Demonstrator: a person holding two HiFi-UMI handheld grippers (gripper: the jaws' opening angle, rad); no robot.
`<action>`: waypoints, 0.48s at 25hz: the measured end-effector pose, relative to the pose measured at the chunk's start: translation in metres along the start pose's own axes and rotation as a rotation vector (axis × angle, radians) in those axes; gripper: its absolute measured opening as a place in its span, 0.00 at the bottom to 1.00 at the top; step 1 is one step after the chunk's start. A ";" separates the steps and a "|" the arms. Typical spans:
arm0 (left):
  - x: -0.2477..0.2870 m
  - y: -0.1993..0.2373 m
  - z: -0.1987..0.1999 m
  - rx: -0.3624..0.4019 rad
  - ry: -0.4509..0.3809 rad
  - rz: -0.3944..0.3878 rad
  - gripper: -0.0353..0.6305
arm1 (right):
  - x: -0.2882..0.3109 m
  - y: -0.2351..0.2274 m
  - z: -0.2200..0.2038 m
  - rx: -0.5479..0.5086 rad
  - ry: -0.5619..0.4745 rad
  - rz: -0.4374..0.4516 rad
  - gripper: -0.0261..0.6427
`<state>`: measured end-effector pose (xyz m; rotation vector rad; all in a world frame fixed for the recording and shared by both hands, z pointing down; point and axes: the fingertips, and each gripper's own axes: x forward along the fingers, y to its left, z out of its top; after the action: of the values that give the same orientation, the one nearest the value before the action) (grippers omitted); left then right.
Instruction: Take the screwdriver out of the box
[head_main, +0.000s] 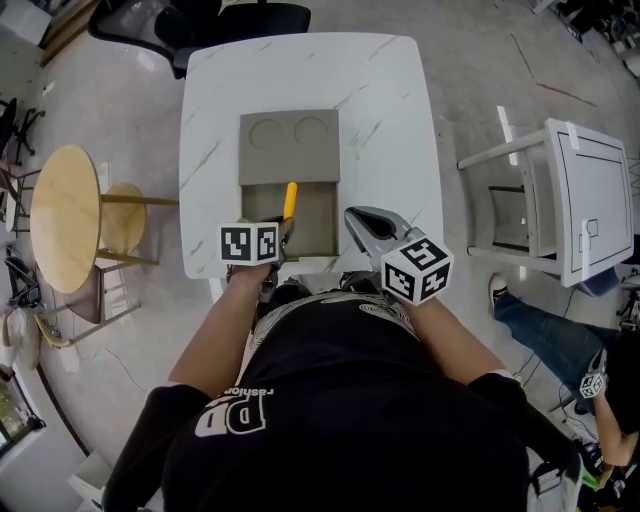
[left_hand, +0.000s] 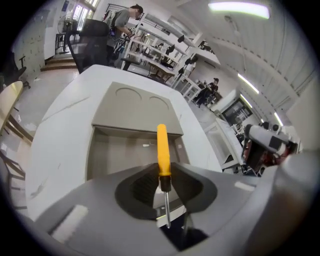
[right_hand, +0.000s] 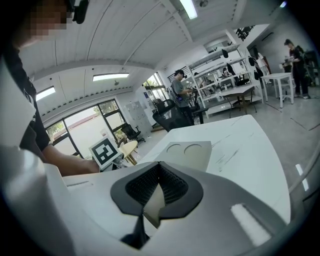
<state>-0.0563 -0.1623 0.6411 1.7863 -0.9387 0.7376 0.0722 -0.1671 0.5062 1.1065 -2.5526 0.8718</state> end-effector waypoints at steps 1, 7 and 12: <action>-0.006 -0.002 0.003 0.003 -0.019 -0.013 0.26 | 0.001 0.002 0.001 -0.004 -0.001 0.000 0.04; -0.044 -0.019 0.030 0.053 -0.190 -0.096 0.26 | 0.007 0.020 0.010 -0.059 -0.013 0.012 0.04; -0.077 -0.031 0.046 0.116 -0.321 -0.126 0.26 | 0.008 0.040 0.027 -0.092 -0.053 0.043 0.04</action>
<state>-0.0665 -0.1763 0.5475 2.0868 -0.9956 0.4400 0.0384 -0.1662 0.4704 1.0658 -2.6396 0.7363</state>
